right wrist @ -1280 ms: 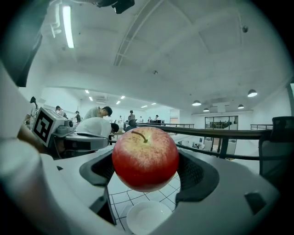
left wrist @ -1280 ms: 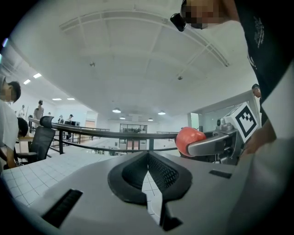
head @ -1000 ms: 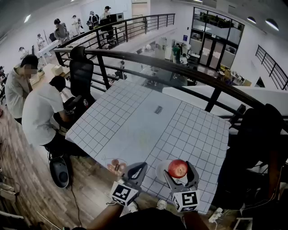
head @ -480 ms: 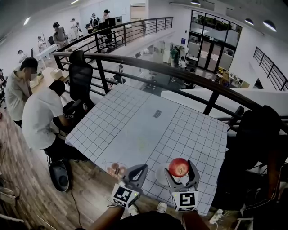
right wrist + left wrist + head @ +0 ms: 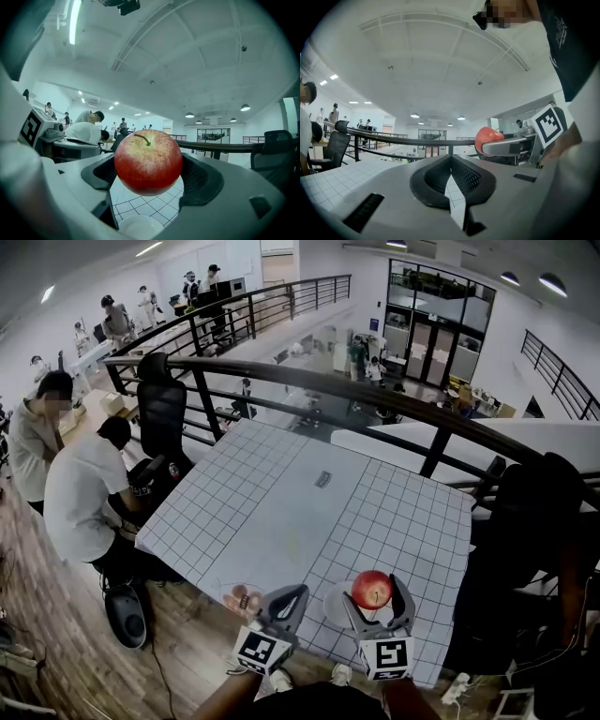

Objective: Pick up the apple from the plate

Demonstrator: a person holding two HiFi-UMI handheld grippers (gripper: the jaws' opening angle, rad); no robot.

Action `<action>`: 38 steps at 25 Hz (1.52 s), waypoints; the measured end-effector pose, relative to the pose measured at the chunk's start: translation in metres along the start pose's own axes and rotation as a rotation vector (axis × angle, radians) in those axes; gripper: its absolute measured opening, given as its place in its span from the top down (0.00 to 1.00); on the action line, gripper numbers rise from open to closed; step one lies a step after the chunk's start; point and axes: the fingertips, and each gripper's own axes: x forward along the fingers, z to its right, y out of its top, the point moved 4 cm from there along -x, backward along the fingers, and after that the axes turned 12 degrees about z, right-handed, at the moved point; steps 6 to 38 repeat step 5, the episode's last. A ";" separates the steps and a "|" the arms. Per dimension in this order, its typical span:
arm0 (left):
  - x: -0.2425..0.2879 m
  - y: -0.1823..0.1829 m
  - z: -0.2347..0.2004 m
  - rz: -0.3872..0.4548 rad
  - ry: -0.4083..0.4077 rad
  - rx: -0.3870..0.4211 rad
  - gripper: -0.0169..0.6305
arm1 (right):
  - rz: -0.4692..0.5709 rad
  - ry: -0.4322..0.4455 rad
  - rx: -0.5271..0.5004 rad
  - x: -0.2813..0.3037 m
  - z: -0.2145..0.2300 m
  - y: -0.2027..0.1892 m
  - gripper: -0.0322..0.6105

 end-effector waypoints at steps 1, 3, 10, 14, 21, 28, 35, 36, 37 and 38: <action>-0.005 0.000 0.001 -0.003 -0.001 -0.002 0.94 | -0.005 -0.001 0.001 -0.004 -0.004 -0.001 0.31; -0.023 0.004 0.005 -0.002 -0.001 -0.004 0.94 | -0.009 -0.006 -0.002 -0.016 -0.017 0.001 0.31; -0.042 0.009 0.008 0.000 -0.005 0.000 0.94 | -0.005 -0.011 -0.008 -0.028 -0.032 0.006 0.31; -0.042 0.009 0.008 0.000 -0.005 0.000 0.94 | -0.005 -0.011 -0.008 -0.028 -0.032 0.006 0.31; -0.042 0.009 0.008 0.000 -0.005 0.000 0.94 | -0.005 -0.011 -0.008 -0.028 -0.032 0.006 0.31; -0.042 0.009 0.008 0.000 -0.005 0.000 0.94 | -0.005 -0.011 -0.008 -0.028 -0.032 0.006 0.31; -0.042 0.009 0.008 0.000 -0.005 0.000 0.94 | -0.005 -0.011 -0.008 -0.028 -0.032 0.006 0.31; -0.042 0.009 0.008 0.000 -0.005 0.000 0.94 | -0.005 -0.011 -0.008 -0.028 -0.032 0.006 0.31; -0.042 0.009 0.008 0.000 -0.005 0.000 0.94 | -0.005 -0.011 -0.008 -0.028 -0.032 0.006 0.31; -0.042 0.009 0.008 0.000 -0.005 0.000 0.94 | -0.005 -0.011 -0.008 -0.028 -0.032 0.006 0.31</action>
